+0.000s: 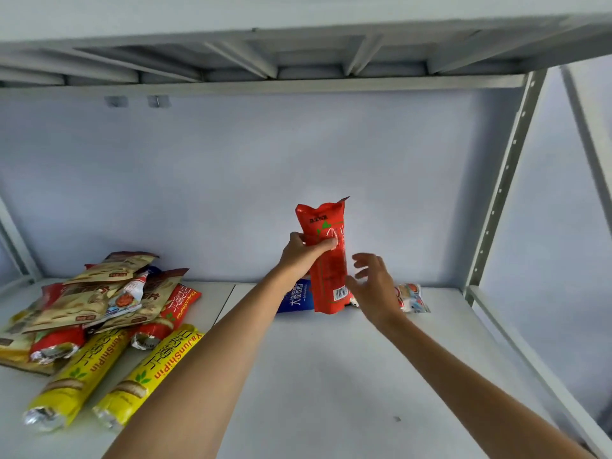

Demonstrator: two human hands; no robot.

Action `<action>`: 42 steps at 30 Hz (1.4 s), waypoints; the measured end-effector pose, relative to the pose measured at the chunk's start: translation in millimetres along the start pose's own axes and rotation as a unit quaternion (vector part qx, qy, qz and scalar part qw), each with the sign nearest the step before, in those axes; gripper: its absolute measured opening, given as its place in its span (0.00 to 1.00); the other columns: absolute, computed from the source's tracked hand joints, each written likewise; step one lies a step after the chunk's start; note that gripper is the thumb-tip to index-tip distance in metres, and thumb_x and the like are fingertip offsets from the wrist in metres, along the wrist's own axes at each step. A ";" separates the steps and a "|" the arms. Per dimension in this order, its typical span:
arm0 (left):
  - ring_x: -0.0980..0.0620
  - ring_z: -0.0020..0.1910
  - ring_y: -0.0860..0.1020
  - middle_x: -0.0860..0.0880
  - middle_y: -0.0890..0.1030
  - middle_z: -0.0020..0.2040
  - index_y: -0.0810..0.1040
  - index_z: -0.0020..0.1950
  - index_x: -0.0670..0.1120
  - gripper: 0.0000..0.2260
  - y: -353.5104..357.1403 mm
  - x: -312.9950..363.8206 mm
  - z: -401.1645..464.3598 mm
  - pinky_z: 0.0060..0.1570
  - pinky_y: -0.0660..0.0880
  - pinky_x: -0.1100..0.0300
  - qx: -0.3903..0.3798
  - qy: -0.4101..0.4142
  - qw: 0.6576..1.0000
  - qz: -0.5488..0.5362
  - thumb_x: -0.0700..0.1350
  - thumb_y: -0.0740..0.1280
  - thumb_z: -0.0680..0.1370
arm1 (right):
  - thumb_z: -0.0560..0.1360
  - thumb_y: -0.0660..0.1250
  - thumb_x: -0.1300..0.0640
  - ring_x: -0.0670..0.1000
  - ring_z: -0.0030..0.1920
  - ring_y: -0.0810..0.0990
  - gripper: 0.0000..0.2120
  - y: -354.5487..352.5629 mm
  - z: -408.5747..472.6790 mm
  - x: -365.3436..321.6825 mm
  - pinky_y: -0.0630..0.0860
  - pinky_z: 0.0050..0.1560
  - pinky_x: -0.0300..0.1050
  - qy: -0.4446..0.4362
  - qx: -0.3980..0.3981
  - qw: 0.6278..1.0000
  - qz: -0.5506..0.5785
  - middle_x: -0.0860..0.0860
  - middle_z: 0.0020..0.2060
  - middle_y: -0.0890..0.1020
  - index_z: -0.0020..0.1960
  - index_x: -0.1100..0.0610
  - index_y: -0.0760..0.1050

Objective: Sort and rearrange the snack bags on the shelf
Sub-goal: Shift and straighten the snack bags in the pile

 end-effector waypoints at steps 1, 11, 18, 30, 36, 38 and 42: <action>0.49 0.48 0.81 0.48 0.80 0.53 0.67 0.58 0.48 0.31 -2.7 0.3 1.3 0.48 0.80 0.50 0.029 -0.008 0.999 0.018 0.63 0.73 0.65 | 0.73 0.69 0.57 0.53 0.55 0.76 0.23 14.9 -9.5 1.6 0.74 0.52 0.47 -0.013 -0.027 0.998 -0.052 0.53 0.60 0.74 0.66 0.57 0.70; 0.45 0.52 0.81 0.46 0.81 0.57 0.71 0.62 0.44 0.34 9.7 41.6 -10.9 0.50 0.81 0.49 0.023 0.009 0.989 0.146 0.68 0.69 0.67 | 0.67 0.74 0.45 0.56 0.64 0.70 0.43 36.2 -3.8 5.8 0.74 0.59 0.53 0.051 0.057 0.990 -0.117 0.55 0.65 0.67 0.73 0.60 0.57; 0.49 0.52 0.78 0.45 0.79 0.57 0.73 0.65 0.42 0.25 -35.5 25.8 -15.0 0.51 0.75 0.53 0.015 -0.013 0.999 0.039 0.57 0.69 0.75 | 0.67 0.77 0.49 0.51 0.54 0.79 0.31 55.9 4.6 28.6 0.78 0.55 0.48 0.151 -0.115 0.965 0.180 0.52 0.59 0.75 0.65 0.55 0.70; 0.49 0.51 0.79 0.48 0.80 0.52 0.73 0.58 0.45 0.18 -87.5 -64.1 -32.9 0.54 0.77 0.50 0.055 -0.087 0.989 -0.106 0.58 0.64 0.77 | 0.65 0.74 0.50 0.53 0.57 0.82 0.30 129.5 -68.4 25.9 0.77 0.60 0.53 0.209 -0.340 0.858 0.324 0.53 0.57 0.83 0.65 0.56 0.72; 0.45 0.56 0.80 0.43 0.81 0.59 0.73 0.63 0.42 0.26 -131.7 -95.0 -27.1 0.56 0.77 0.48 0.091 -0.112 0.985 -0.098 0.61 0.65 0.76 | 0.71 0.72 0.53 0.52 0.55 0.81 0.18 176.1 -72.7 14.7 0.77 0.58 0.52 0.258 -0.324 0.852 0.319 0.52 0.53 0.83 0.60 0.54 0.74; 0.44 0.57 0.79 0.43 0.80 0.60 0.72 0.64 0.42 0.27 -150.2 -105.2 -18.0 0.57 0.77 0.47 0.096 -0.118 0.985 -0.086 0.61 0.65 0.76 | 0.70 0.73 0.54 0.53 0.56 0.80 0.23 197.9 -70.2 11.9 0.78 0.57 0.53 0.277 -0.306 0.852 0.322 0.53 0.55 0.82 0.63 0.55 0.71; 0.44 0.58 0.79 0.43 0.79 0.61 0.71 0.66 0.42 0.28 -181.6 -127.3 8.2 0.59 0.76 0.46 0.083 -0.124 0.985 -0.090 0.62 0.64 0.76 | 0.70 0.73 0.52 0.53 0.56 0.80 0.27 232.0 -64.4 5.7 0.77 0.60 0.55 0.308 -0.259 0.867 0.294 0.54 0.58 0.79 0.66 0.55 0.69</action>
Point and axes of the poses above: each hand's wrist, its own z-axis towards the middle knuckle, its own y-axis out of the palm, x = y × z, the point moved 8 cm from there along z, towards the middle knuckle
